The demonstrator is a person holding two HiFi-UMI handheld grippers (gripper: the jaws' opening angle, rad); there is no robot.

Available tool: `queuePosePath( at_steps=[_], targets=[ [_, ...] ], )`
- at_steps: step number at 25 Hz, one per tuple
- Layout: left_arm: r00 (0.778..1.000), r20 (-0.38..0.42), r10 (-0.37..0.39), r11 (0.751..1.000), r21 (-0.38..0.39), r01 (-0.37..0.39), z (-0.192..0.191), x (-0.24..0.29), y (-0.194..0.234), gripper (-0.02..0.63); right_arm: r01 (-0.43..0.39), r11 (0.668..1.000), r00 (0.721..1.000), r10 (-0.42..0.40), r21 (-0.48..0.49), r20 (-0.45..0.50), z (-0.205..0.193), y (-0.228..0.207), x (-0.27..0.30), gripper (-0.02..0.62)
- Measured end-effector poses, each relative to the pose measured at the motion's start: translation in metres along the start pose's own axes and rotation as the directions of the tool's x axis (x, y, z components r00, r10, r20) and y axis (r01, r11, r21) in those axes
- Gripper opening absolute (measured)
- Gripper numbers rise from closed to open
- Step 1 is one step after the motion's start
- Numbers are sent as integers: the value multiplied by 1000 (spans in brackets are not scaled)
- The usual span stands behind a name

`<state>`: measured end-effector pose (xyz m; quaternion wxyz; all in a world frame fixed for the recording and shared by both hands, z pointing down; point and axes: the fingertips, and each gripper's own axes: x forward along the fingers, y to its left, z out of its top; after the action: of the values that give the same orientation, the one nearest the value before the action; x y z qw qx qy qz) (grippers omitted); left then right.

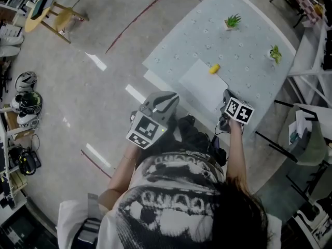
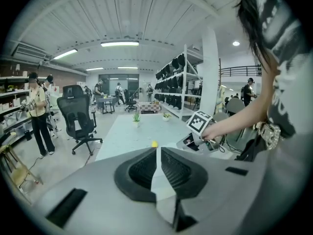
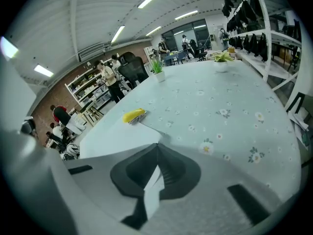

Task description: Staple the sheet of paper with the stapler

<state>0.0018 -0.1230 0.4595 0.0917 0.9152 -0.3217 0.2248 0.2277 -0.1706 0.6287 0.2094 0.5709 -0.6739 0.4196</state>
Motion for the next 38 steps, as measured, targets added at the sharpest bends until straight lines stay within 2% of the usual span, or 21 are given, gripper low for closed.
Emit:
queuePosePath(
  at_steps=[3,7,10,11,13,15,17,21,22,24,30,34,38],
  targets=[
    [1000,0,5,1000,-3,-5,-1,-1,3,26,-3,1000,1000,3,-16,3,0,1,-1,11],
    [1000,5,4,1000,-5,-4,-2,0,6,26,0,998,1000,2,-63,21,6,4,-12,95],
    [1000,9,-3,1000,6,3,-1,4,9,26,-34,993,997,42,-117,70,30,15,-24,72],
    [1000,10,-6,1000,11,6,1,6,10,26,-58,987,994,70,-148,80,39,21,-27,22],
    [1000,15,-16,1000,16,15,4,9,8,26,-137,962,986,156,-237,64,56,39,-28,6],
    [999,29,-24,1000,16,24,7,12,5,26,-220,910,971,238,-353,7,71,60,-23,6],
    [999,43,-32,999,14,32,10,15,3,26,-266,833,962,263,-485,-76,80,78,-12,6],
    [997,59,-42,999,12,42,11,18,1,26,-339,621,940,196,-707,-279,75,97,21,5],
    [997,63,-42,999,9,41,11,18,1,26,-357,574,932,166,-737,-322,72,98,28,5],
    [997,71,-37,999,1,37,10,18,2,26,-380,506,918,107,-774,-381,69,96,39,5],
    [997,83,5,999,-49,-1,3,11,14,26,-435,403,877,-15,-805,-481,64,93,57,5],
    [996,81,29,998,-67,-24,-3,9,23,26,-473,371,846,-63,-799,-530,61,97,63,5],
    [996,80,40,997,-66,-35,-5,8,30,26,-526,265,796,-182,-808,-578,56,98,65,5]
  ],
)
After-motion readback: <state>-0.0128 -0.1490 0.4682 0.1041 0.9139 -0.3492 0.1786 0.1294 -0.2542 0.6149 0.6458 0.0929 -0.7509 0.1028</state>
